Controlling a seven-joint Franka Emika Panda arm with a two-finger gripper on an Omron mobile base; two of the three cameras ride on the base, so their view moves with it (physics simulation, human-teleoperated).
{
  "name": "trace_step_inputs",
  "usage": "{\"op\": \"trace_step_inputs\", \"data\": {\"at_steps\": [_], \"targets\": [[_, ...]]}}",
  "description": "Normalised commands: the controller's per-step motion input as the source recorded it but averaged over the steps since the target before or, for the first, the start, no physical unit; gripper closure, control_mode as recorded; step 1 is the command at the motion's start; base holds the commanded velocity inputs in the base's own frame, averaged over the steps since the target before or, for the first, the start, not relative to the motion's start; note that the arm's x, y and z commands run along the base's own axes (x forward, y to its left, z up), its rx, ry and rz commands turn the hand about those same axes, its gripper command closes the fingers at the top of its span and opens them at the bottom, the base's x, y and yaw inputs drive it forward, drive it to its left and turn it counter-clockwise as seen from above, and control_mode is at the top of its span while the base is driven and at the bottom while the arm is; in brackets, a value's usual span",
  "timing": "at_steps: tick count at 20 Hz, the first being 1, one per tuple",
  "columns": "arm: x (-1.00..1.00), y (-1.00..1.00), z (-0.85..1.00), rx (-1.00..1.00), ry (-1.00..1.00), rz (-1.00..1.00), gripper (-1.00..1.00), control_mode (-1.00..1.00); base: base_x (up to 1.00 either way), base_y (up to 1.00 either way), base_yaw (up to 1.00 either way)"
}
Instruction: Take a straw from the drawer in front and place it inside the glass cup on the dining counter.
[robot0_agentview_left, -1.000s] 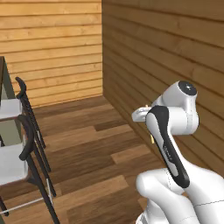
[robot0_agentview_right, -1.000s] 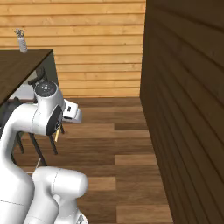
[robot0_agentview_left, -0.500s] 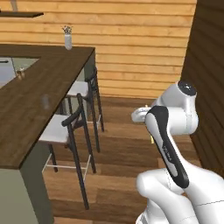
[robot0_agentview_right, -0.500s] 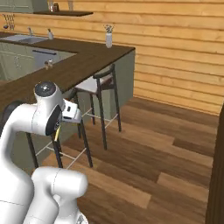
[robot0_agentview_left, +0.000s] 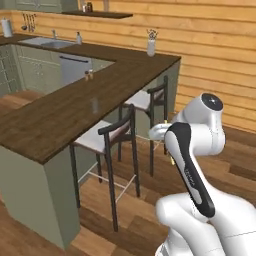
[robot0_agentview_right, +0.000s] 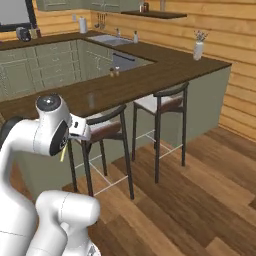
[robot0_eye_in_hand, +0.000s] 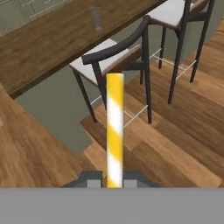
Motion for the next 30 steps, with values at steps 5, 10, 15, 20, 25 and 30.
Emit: {"op": "trace_step_inputs", "data": {"at_steps": [5,10,15,20,25,30], "targets": [[0.00,0.00,0.00,0.00,0.00,0.00,1.00,1.00,0.58,-0.77,0.60],[0.00,0.00,0.00,0.00,0.00,0.00,1.00,1.00,0.58,-0.86,0.55],[0.00,0.00,0.00,0.00,0.00,0.00,1.00,1.00,0.43,-0.86,0.54],[0.00,0.00,0.00,0.00,0.00,0.00,1.00,1.00,0.46,-0.64,0.47],[0.00,0.00,0.00,0.00,0.00,0.00,1.00,1.00,0.68,-0.48,0.38],[0.00,0.00,0.00,0.00,0.00,0.00,1.00,1.00,0.76,-0.15,0.24]]}}
